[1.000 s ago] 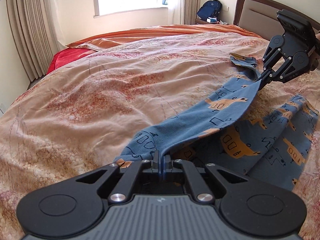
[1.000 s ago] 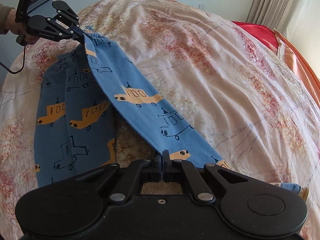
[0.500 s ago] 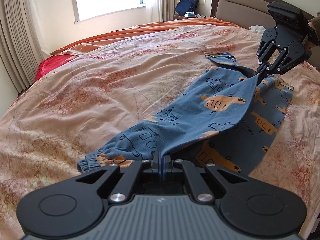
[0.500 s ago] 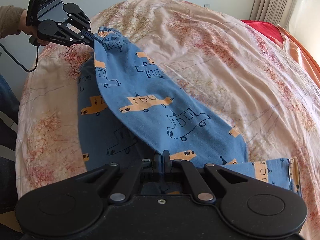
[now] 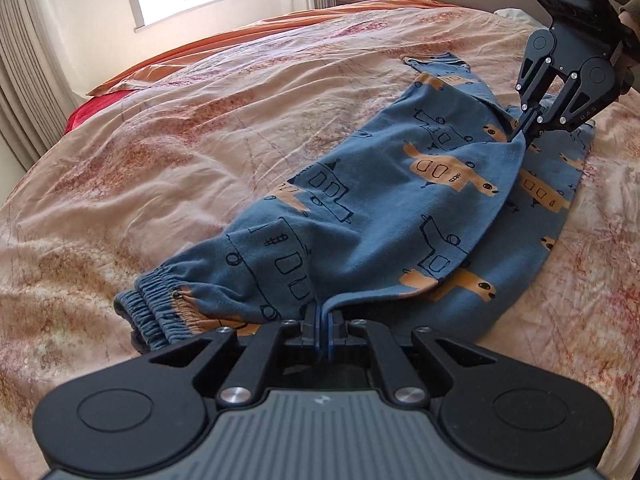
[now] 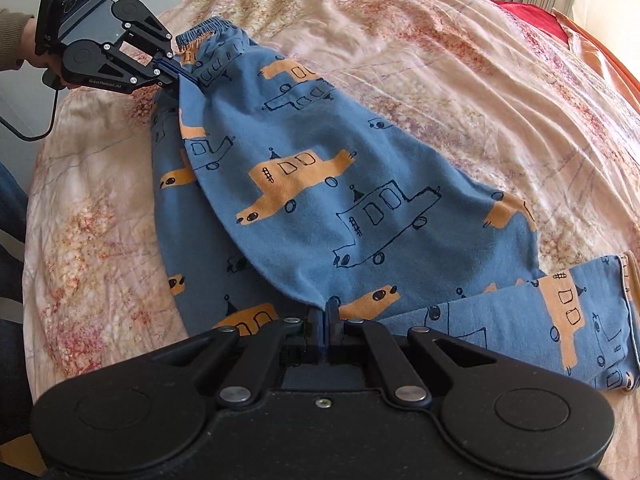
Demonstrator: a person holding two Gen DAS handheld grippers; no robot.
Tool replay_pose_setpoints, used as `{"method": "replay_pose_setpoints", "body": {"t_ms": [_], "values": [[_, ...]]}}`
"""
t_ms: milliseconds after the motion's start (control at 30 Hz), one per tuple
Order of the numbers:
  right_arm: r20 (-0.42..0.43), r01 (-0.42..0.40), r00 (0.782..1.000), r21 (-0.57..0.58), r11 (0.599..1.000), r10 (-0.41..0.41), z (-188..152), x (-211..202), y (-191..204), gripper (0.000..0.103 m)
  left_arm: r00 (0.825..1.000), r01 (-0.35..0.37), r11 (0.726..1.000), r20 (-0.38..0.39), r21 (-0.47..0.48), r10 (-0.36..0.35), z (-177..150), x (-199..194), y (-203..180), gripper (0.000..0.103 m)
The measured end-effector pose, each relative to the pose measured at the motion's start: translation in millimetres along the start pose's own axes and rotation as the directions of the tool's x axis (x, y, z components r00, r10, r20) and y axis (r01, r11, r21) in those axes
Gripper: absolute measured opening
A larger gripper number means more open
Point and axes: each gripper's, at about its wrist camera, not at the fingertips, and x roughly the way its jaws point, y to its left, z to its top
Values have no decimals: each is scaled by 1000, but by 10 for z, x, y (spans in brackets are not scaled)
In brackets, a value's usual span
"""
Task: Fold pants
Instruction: 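Lay the folded pants flat and open both grippers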
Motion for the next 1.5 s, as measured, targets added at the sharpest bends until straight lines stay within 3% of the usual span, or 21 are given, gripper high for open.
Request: {"method": "replay_pose_setpoints", "body": {"t_ms": [133,400,867,1200,1500], "values": [[6,-5,1000,-2,1000,5,4,-26,-2,0,1000,-4,1000,18,9,4,24,-78,-19,2],[79,-10,997,-12,1000,11,64,-392,40,0,994,-14,996,107,-89,24,47,-451,37,1],[14,-33,999,-14,999,33,-177,-286,267,0,1000,-15,999,-6,-53,14,-274,-260,-239,0],[9,-50,999,10,999,50,-205,-234,330,0,1000,-27,1000,-16,-10,27,-247,-229,-203,0],[-45,-68,997,29,997,69,-315,1,428,0,995,-2,999,-95,32,5,-331,-37,-273,0]]}}
